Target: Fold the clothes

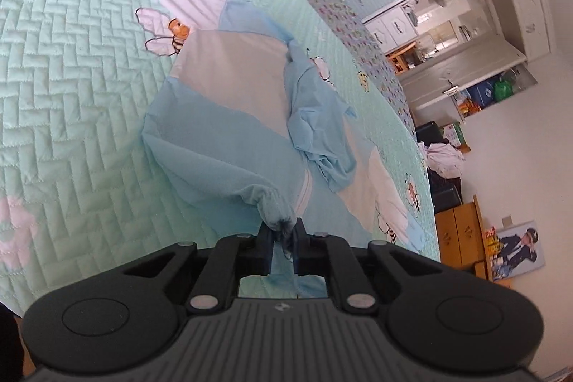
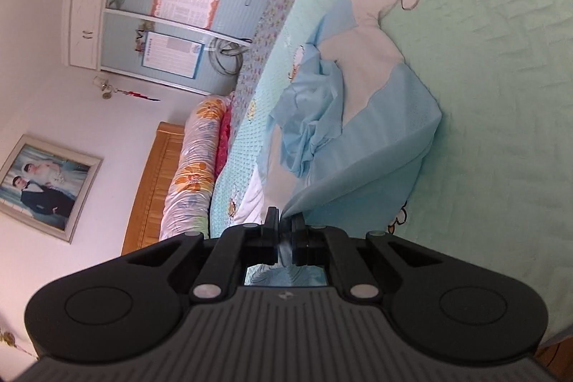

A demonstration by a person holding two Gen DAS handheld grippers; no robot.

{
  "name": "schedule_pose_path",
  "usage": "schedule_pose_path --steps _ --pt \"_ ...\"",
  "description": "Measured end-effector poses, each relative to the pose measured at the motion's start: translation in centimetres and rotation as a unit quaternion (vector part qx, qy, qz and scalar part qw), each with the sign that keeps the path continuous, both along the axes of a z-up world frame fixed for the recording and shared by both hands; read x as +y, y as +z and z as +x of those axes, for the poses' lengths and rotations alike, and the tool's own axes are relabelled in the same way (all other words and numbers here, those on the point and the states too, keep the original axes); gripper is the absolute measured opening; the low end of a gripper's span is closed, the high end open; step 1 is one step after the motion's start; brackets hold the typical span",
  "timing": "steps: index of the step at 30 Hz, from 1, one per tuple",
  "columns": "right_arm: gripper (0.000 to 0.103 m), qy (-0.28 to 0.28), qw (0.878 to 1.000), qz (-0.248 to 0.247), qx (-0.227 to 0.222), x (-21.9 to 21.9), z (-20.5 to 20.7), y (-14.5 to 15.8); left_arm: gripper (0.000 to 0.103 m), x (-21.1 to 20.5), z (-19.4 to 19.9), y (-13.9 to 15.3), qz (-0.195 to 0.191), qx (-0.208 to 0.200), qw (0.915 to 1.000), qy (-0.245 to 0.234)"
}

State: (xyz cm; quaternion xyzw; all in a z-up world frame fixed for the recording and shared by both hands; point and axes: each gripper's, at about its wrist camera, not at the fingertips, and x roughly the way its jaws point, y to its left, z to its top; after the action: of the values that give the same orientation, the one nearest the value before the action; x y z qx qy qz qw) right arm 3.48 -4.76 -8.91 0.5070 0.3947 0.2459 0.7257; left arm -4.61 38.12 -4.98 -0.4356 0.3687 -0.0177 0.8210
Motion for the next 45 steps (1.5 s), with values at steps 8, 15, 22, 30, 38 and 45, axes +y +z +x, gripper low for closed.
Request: schedule_pose_path --steps 8,15,22,30,38,45 --pt "0.006 -0.012 0.999 -0.03 -0.004 -1.7 -1.5 0.2 0.012 -0.9 -0.7 -0.2 0.036 0.005 0.9992 -0.019" --pt "0.01 0.051 0.992 -0.115 0.022 -2.4 -4.3 -2.3 0.028 -0.3 -4.2 -3.0 0.038 0.028 0.9985 -0.028" --pt "0.04 0.028 0.986 -0.166 -0.003 -6.1 -10.4 -5.1 0.036 2.1 -11.2 -6.3 0.041 0.063 0.9971 0.007" --pt "0.041 0.068 0.963 -0.21 -0.155 -1.8 -11.4 -0.9 0.042 -0.7 -11.4 -2.3 0.092 -0.006 0.9953 -0.029" --pt "0.044 0.186 0.954 -0.201 -0.118 4.5 -11.8 -3.2 0.044 -6.1 -10.1 -3.8 0.152 0.008 0.982 -0.112" --pt "0.05 0.139 0.986 -0.096 -0.014 3.8 -9.6 -7.3 0.045 -6.5 -9.7 -6.1 0.131 0.037 0.9837 -0.118"
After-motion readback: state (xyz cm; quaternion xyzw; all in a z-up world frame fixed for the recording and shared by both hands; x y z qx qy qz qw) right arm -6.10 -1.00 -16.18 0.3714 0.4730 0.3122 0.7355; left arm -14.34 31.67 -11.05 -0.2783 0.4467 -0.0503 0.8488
